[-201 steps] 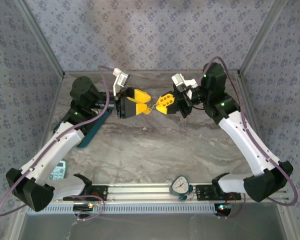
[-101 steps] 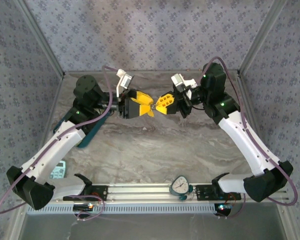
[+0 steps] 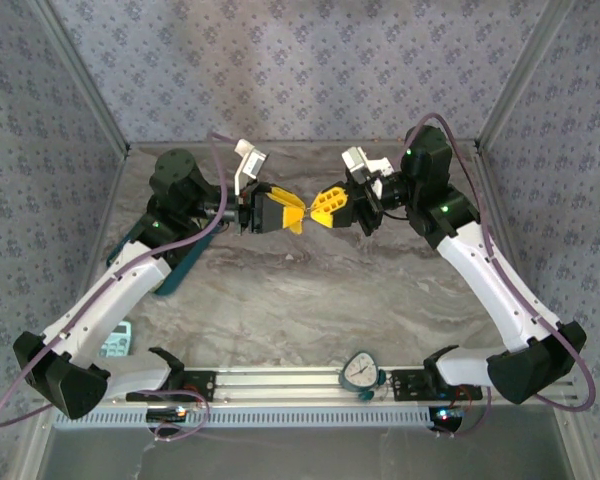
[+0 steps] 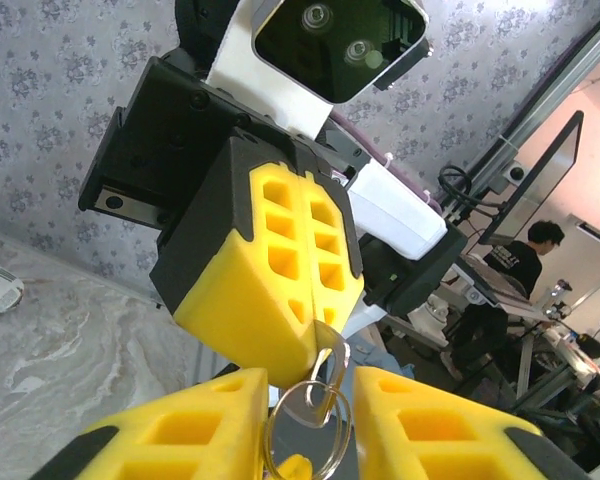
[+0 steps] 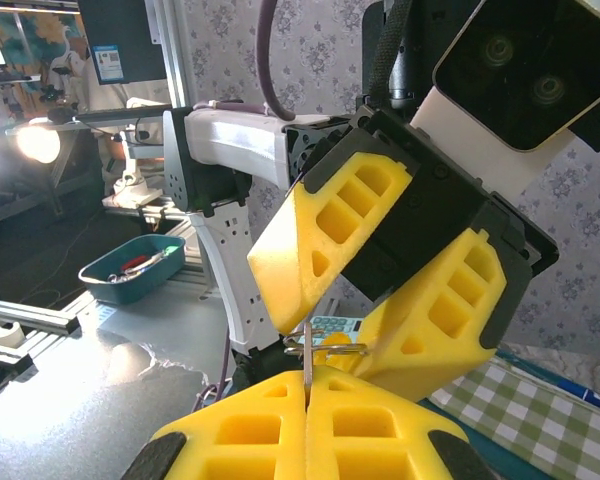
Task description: Remove the keys from the keyring
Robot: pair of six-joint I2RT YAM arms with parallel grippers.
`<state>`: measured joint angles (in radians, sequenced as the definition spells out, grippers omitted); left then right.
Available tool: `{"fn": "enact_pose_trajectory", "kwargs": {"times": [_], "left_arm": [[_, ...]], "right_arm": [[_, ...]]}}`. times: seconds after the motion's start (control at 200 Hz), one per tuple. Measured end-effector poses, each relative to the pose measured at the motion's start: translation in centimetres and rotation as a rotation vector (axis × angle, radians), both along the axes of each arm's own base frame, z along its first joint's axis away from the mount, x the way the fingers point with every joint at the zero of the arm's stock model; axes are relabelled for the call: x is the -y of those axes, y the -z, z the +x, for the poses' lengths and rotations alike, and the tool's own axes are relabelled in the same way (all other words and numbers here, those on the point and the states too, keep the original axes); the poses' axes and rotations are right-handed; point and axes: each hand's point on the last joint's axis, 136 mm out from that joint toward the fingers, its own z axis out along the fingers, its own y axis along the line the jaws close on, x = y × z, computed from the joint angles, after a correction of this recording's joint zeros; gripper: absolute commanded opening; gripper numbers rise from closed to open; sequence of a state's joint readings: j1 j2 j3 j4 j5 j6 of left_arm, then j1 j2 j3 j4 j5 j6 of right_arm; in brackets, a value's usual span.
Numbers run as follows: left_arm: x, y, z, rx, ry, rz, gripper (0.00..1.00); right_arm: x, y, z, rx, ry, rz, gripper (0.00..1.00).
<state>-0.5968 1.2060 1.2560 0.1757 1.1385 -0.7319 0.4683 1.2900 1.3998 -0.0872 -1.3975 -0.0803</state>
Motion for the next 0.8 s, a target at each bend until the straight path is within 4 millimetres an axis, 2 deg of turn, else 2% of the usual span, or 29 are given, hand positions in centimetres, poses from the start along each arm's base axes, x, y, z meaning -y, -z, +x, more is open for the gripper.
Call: {"fn": "enact_pose_trajectory", "kwargs": {"times": [0.12,0.165,0.415,0.685,0.8], "left_arm": [[0.0,0.0,0.0,0.0,-0.001,0.0,0.09],[0.0,-0.1,0.0,0.011,-0.002,-0.004,0.0],[-0.6,-0.5,0.2,0.019,-0.027,-0.026,0.0],[-2.4,0.4,2.8,-0.044,-0.16,-0.079,0.0],[-3.5,-0.2,3.7,-0.039,-0.239,-0.119,0.0]], "right_arm": [[-0.1,0.0,0.2,-0.001,0.013,-0.001,0.0],[0.0,0.0,0.2,-0.001,0.014,-0.001,0.0],[0.0,-0.3,0.4,0.011,0.031,0.007,0.0],[0.2,0.6,1.4,0.052,0.165,0.044,0.0],[0.7,-0.1,1.2,0.096,0.248,0.077,0.0]]}}
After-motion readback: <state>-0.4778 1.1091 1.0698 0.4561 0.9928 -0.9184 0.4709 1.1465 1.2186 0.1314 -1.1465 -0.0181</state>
